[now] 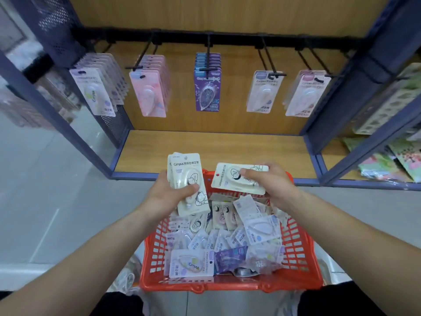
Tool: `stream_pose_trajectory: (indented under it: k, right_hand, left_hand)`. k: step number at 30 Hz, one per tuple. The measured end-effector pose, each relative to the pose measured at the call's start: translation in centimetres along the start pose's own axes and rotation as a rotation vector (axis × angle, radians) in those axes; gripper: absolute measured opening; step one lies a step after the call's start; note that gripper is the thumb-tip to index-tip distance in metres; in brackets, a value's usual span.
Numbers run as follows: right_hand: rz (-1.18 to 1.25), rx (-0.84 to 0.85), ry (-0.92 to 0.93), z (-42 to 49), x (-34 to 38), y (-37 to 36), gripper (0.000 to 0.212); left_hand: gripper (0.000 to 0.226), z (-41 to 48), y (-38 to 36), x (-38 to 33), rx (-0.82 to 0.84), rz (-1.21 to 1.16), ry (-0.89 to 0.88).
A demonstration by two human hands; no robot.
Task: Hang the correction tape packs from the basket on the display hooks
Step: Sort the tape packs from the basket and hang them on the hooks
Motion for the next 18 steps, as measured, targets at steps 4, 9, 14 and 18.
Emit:
stream_pose_trajectory:
  k: [4, 9, 14, 18]
  right_hand:
    - [0.154, 0.020, -0.004, -3.4, 2.2, 1.9, 0.111]
    - [0.111, 0.077, 0.091, -7.8, 4.4, 1.0, 0.055]
    - [-0.027, 0.181, 0.156, -9.5, 5.9, -1.4, 0.034]
    - [0.007, 0.157, 0.220, -9.7, 7.8, -1.0, 0.030]
  left_hand:
    - [0.056, -0.7, -1.3, -2.4, 0.010, -0.063, -0.044]
    - [0.080, -2.0, -2.3, -5.4, -0.028, -0.144, -0.086]
    - [0.048, -2.9, -2.4, -8.5, -0.094, -0.219, -0.164]
    - [0.048, -3.0, -2.8, -10.8, -0.112, -0.236, -0.226]
Point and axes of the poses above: each hand's wrist, its own z-axis towards the middle knuckle, its own y-axis out of the back of the hand, x = y × z, the point moved 4 cm from there along z, towards the middle knuckle, and after that the axes turned 4 degrees about -y, right-handed, at the moved point
